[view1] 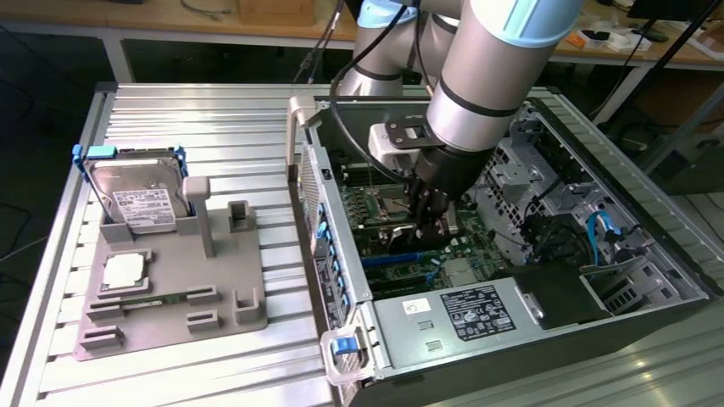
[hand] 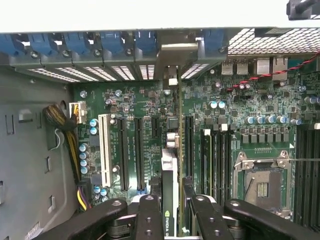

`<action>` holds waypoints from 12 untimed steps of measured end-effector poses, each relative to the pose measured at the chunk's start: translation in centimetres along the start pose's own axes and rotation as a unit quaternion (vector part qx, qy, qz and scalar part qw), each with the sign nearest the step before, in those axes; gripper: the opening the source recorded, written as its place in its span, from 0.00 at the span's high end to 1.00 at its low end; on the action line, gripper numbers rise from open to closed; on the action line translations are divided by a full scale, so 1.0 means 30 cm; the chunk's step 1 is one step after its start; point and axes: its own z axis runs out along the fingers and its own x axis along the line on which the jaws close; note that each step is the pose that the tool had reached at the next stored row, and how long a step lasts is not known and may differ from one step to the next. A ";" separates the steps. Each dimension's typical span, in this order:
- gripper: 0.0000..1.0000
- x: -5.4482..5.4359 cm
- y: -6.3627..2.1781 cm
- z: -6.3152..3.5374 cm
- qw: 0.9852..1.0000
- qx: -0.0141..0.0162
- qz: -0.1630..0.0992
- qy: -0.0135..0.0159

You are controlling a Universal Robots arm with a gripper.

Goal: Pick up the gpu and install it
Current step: 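Insert the gpu into the slot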

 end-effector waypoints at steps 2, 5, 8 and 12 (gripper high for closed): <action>0.73 0.000 0.000 0.003 1.000 -0.003 0.001 0.000; 0.73 0.000 0.000 0.006 1.000 -0.011 0.002 0.000; 0.73 0.000 -0.001 0.009 1.000 -0.017 0.003 0.000; 0.73 0.000 0.000 0.011 1.000 -0.020 0.004 0.001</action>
